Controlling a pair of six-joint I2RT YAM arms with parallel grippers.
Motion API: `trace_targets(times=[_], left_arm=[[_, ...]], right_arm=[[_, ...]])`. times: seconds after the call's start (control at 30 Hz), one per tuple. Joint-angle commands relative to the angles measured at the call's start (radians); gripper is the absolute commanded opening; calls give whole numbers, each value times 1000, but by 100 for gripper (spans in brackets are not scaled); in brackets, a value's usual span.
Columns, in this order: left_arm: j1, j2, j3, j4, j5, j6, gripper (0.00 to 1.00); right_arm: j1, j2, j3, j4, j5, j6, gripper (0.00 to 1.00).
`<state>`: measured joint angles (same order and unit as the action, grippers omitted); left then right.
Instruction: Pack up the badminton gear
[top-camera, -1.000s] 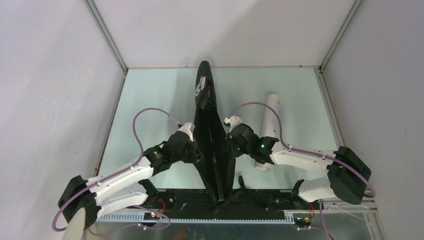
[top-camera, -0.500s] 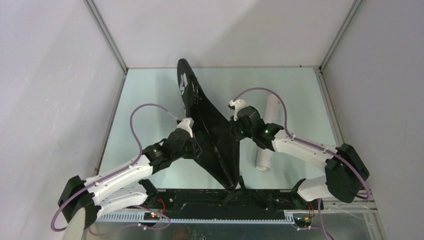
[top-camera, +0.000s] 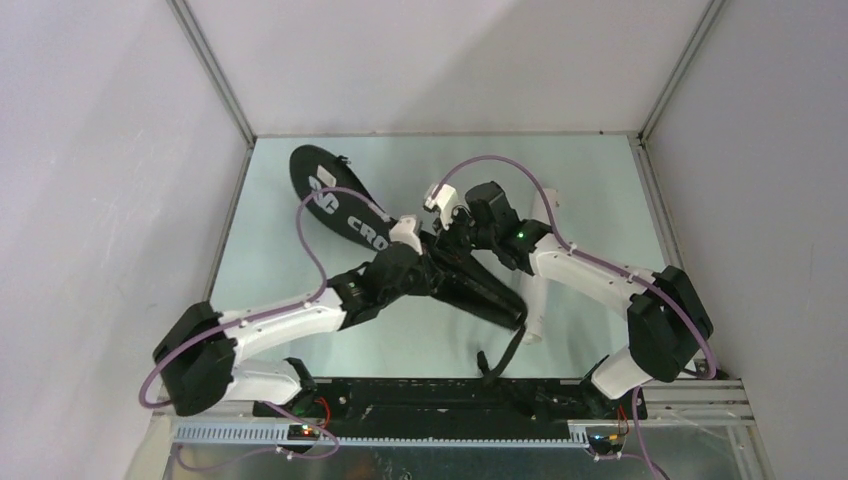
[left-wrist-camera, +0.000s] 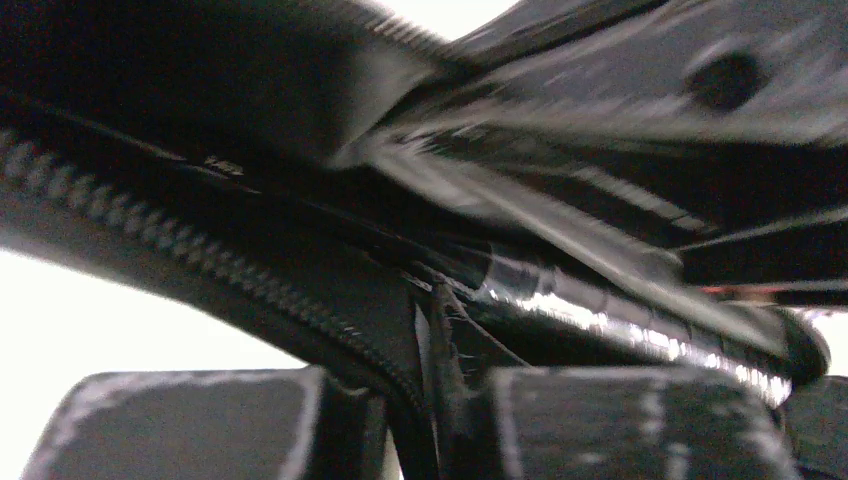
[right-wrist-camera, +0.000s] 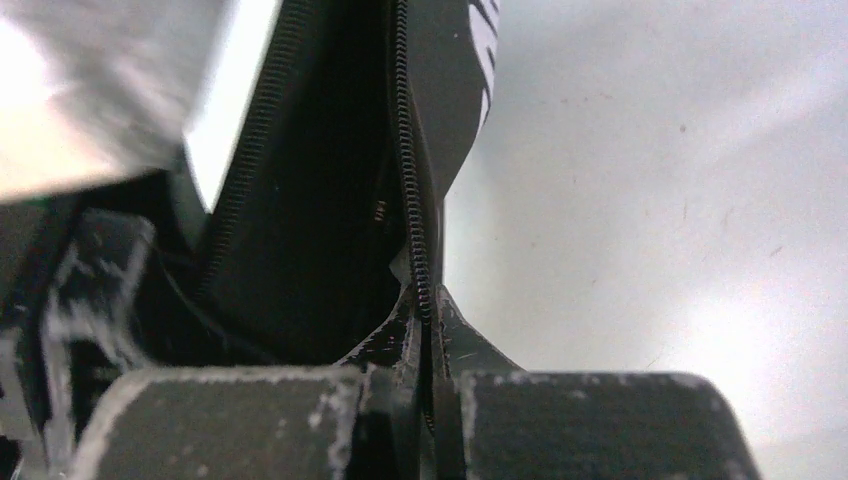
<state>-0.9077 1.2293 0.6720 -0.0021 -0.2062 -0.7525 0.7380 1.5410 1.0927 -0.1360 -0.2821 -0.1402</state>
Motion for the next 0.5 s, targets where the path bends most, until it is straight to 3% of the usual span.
trace_targets(times=[0.0, 0.07, 0.17, 0.2, 0.23, 0.27, 0.47], left_arm=[[-50, 89, 124, 139, -4, 37, 23], [-51, 106, 136, 114, 4, 61, 35], [-51, 63, 152, 32, 42, 216, 68], [-51, 45, 162, -35, 52, 260, 88], [-51, -4, 168, -69, 30, 334, 94], [-51, -36, 176, -128, 18, 412, 98], [-27, -258, 327, -352, -156, 707, 100]], right_arm=[[-48, -8, 54, 28, -202, -267, 0], [-80, -15, 57, 18, -255, -309, 0], [-121, -21, 65, -47, -366, -390, 0], [-140, -30, 65, -65, -390, -416, 0], [-147, -41, 65, -101, -423, -469, 0], [-158, -48, 65, -115, -437, -493, 0], [-193, -124, 86, -303, -536, -756, 0]])
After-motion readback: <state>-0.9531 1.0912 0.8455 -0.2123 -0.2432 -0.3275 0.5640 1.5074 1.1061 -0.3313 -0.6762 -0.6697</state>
